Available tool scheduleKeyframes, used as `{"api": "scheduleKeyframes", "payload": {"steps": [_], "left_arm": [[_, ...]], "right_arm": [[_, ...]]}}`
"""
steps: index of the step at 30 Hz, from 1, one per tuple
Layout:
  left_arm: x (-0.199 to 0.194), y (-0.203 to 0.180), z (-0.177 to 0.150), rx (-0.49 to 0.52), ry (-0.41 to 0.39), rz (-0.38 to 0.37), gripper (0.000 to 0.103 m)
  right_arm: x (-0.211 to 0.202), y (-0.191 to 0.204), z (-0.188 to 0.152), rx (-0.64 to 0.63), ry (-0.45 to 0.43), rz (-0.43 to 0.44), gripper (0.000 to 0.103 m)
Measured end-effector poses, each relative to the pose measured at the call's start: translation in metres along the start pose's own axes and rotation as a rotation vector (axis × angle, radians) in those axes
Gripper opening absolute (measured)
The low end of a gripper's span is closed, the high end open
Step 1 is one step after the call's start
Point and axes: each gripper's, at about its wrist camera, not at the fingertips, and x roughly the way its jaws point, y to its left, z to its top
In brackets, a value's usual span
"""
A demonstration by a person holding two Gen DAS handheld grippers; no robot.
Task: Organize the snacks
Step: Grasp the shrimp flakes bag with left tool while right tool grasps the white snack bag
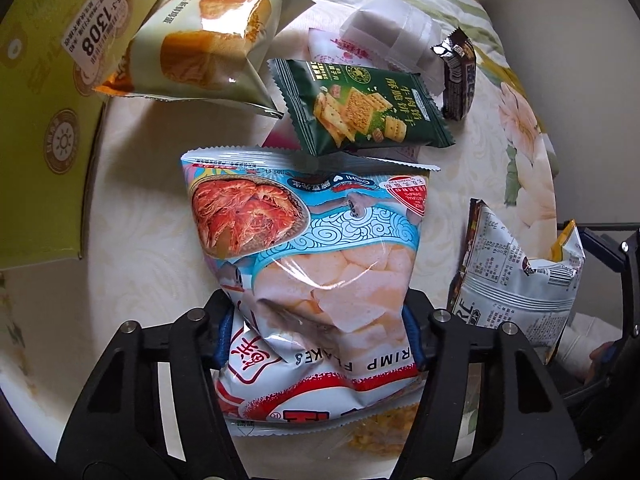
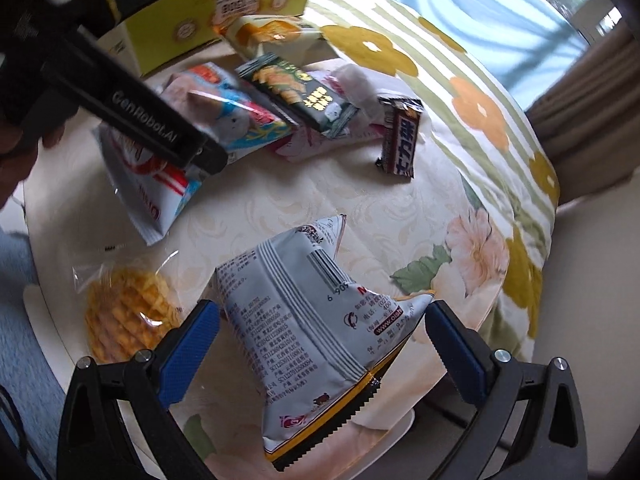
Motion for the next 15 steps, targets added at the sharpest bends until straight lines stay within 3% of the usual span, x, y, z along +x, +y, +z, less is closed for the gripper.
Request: {"api": "scheduleKeyframes", "payload": {"steps": [10,15], "left_arm": [[-0.017,0.007,-0.010,0.008,-0.019,0.011,0.059],[-0.026,0.014,-0.017,-0.003,-0.030,0.007,0.059]], "right_arm": [[0.011,0.014,0.004,-0.205,0.021,-0.105,0.102],[0.008,0.024,0.006,-0.324,-0.011,-0.211,0.102]]}}
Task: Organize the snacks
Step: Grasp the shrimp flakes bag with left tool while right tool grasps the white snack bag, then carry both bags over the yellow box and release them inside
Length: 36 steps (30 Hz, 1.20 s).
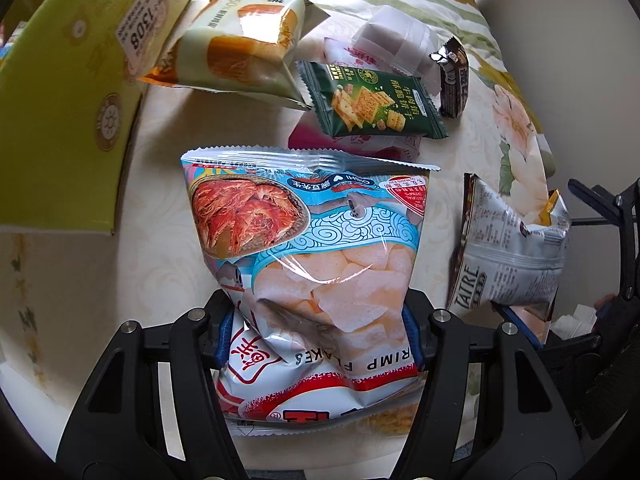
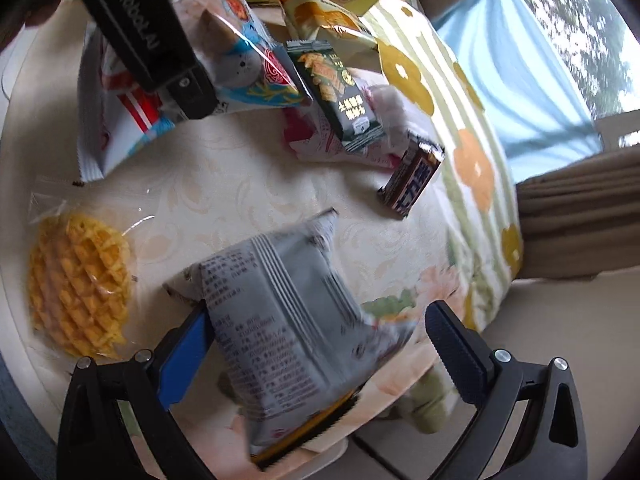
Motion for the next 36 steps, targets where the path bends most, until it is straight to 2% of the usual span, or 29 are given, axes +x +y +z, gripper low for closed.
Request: {"api": "scheduleKeyframes", "payload": {"steps": [3,7,8,9,12,13,15,21,29,36], "left_arm": [[-0.004,0.004,-0.002,-0.002,-0.005,-0.003,0.059],[-0.008,0.009,-0.005,-0.007,-0.010,-0.006,0.059],[-0.009,0.010,-0.005,-0.010,-0.010,-0.007,0.059],[-0.008,0.010,-0.006,-0.012,-0.010,-0.008,0.059],[-0.009,0.014,-0.008,-0.013,-0.009,-0.004,0.059],[-0.009,0.015,-0.009,-0.014,-0.009,-0.006,0.059],[-0.010,0.015,-0.010,-0.011,-0.009,-0.007,0.059],[-0.018,0.007,-0.012,0.013,-0.031,-0.002,0.059],[-0.039,-0.004,-0.018,0.047,-0.079,-0.006,0.059],[-0.083,-0.009,-0.017,0.073,-0.175,0.002,0.059]], "right_arm": [[0.000,0.005,0.003,-0.041,-0.004,0.007,0.102],[0.008,0.010,0.008,-0.056,0.031,0.065,0.102],[0.011,0.010,0.009,-0.058,0.038,0.083,0.099],[0.014,0.010,0.009,-0.054,0.052,0.104,0.090],[0.012,0.005,0.009,-0.035,0.050,0.116,0.084],[0.011,0.001,0.009,-0.015,0.051,0.128,0.081],[0.010,-0.007,0.008,0.033,0.051,0.151,0.070],[0.009,-0.024,0.002,0.205,0.050,0.219,0.054],[-0.012,-0.055,-0.018,0.527,-0.026,0.304,0.053],[-0.052,-0.072,-0.012,0.654,-0.121,0.251,0.053]]}}
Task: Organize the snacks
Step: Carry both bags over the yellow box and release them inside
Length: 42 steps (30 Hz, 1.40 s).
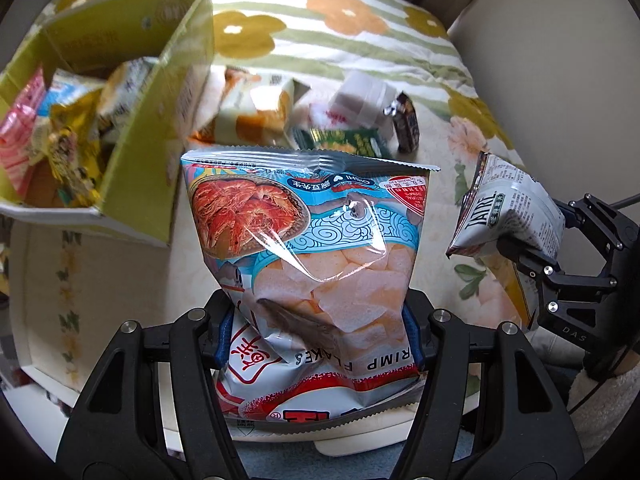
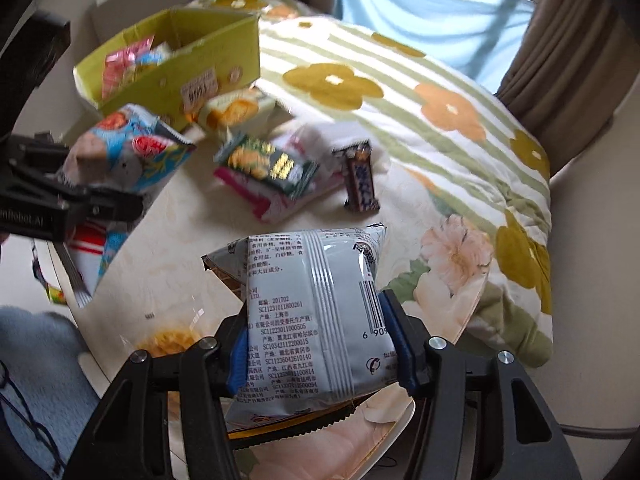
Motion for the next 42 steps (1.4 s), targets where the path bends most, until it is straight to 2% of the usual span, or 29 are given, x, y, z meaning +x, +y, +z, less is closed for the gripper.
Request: {"api": "scheduleKeyframes", "payload": {"steps": [8,15,20,26,31,33,36,37,40,42], "left_arm": [[-0.061,0.023,0.032,0.003,-0.132,0.010,0.059],[-0.102,0.090,0.064,-0.014,-0.208,0.028,0.059],[-0.116,0.152,0.086,-0.026,-0.213,0.059,0.059],[-0.110,0.227,0.104,-0.030,-0.179,0.087,0.059],[-0.094,0.262,0.117,0.028,-0.146,0.092,0.060],[-0.087,0.269,0.122,0.063,-0.130,0.070,0.065],[-0.073,0.271,0.122,0.096,-0.100,0.100,0.100],[-0.071,0.271,0.121,0.104,-0.103,0.099,0.100],[-0.069,0.276,0.117,0.105,-0.106,0.034,0.100],[-0.068,0.281,0.114,0.089,-0.109,0.030,0.100]], "right_arm": [[-0.041,0.007,0.038,0.078,-0.147,0.017,0.053],[-0.067,0.041,0.095,0.115,-0.270,0.028,0.053],[-0.067,0.073,0.145,0.162,-0.316,0.046,0.053],[-0.042,0.121,0.206,0.157,-0.311,0.059,0.053],[-0.018,0.149,0.238,0.187,-0.295,0.075,0.053],[-0.013,0.156,0.244,0.206,-0.289,0.074,0.053],[-0.005,0.161,0.249,0.246,-0.271,0.084,0.053],[-0.002,0.162,0.253,0.252,-0.265,0.086,0.053],[0.009,0.164,0.257,0.260,-0.232,0.086,0.053],[0.018,0.165,0.259,0.263,-0.211,0.091,0.053]]}}
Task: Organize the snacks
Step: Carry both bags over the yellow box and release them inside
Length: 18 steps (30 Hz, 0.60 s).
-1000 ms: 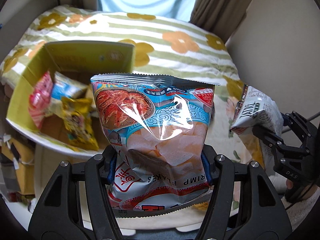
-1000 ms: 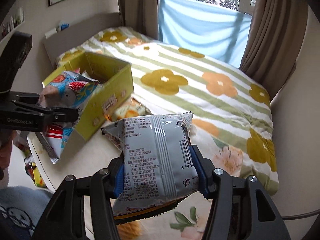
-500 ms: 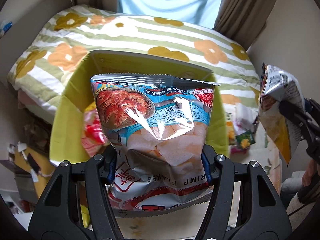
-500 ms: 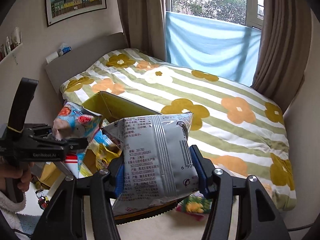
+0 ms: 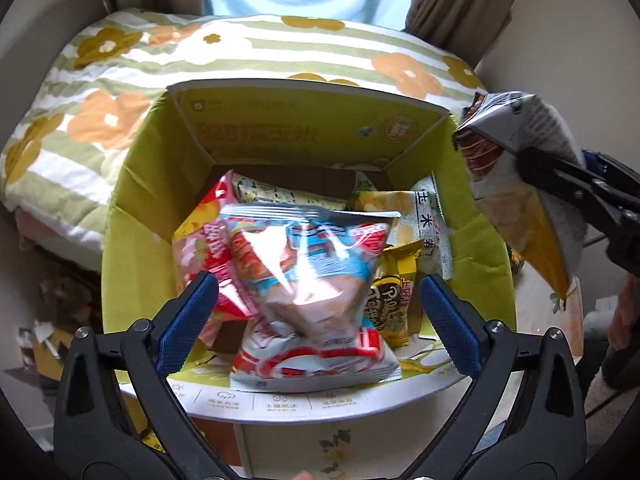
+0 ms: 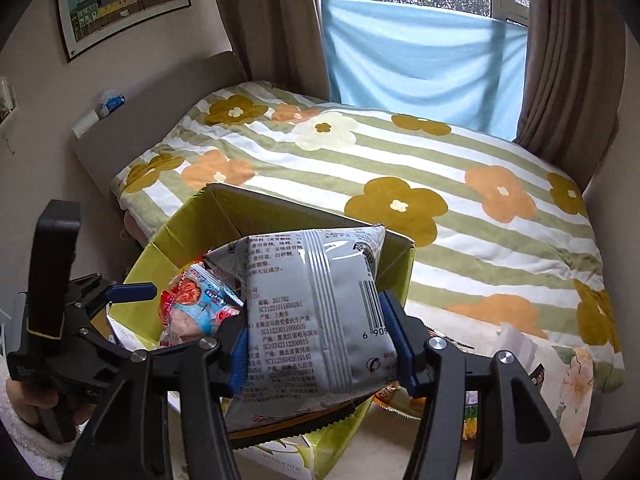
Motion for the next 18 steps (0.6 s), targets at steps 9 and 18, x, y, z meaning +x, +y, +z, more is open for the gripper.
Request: {"api": "scheduleKeyframes", "payload": {"steps": [9,18], "left_arm": [[-0.009,0.009,-0.004,-0.031,-0.017,0.017,0.100],[-0.013,0.012,-0.005,-0.047,-0.038,0.021,0.100]], "right_arm": [[0.034,0.012,0.025,0.010,0.037,0.061,0.055],[0.032,0.020,0.019,-0.036,-0.032,0.050,0.103]]}}
